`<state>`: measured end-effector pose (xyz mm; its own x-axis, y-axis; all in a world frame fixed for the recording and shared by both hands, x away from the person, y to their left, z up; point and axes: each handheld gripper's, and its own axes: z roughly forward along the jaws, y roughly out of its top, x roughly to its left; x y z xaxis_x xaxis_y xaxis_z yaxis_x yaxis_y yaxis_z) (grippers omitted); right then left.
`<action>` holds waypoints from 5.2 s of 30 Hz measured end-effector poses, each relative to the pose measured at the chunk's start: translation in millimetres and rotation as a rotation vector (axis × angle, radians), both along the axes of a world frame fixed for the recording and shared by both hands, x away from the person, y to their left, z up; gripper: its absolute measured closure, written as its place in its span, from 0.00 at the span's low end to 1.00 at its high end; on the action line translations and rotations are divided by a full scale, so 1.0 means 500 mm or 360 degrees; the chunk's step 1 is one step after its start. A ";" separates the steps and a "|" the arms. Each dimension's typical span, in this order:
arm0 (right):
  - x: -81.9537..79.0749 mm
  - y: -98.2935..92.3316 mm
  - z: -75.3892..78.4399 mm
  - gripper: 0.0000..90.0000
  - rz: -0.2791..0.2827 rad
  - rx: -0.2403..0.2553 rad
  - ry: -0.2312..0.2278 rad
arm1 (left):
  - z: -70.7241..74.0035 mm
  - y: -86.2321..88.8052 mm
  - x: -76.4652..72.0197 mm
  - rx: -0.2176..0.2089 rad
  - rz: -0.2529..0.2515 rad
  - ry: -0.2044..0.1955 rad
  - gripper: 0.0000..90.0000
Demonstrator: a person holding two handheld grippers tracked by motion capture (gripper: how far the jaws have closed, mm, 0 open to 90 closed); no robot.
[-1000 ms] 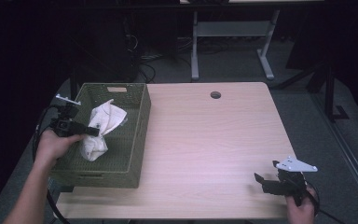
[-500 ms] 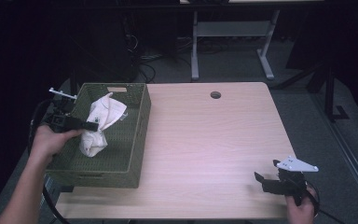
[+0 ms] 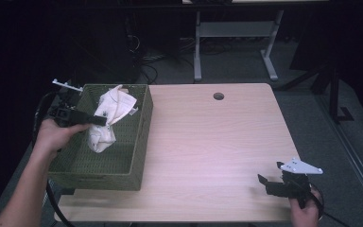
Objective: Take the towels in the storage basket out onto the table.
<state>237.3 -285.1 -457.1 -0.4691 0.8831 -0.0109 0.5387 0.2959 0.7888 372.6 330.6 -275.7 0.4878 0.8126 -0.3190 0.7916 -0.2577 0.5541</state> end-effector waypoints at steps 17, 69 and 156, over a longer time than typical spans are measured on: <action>-0.003 -0.005 0.004 0.16 -0.0008 0.0014 -0.0009 | 0.030 -0.089 0.006 -0.0011 -0.0146 -0.0042 0.82; -0.008 -0.011 0.013 0.16 -0.0010 0.0048 -0.0041 | -0.049 -0.445 0.070 0.0026 -0.0552 0.0063 0.82; -0.008 -0.011 0.014 0.16 0.0019 0.0066 -0.0041 | -0.297 -0.679 0.106 0.0026 -0.0604 0.0360 0.75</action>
<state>233.1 -290.6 -450.0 -0.4799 0.8772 0.0136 0.5146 0.2689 0.8142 425.4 -8.9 -424.0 0.6718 0.5954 -0.4406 0.7403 -0.5606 0.3711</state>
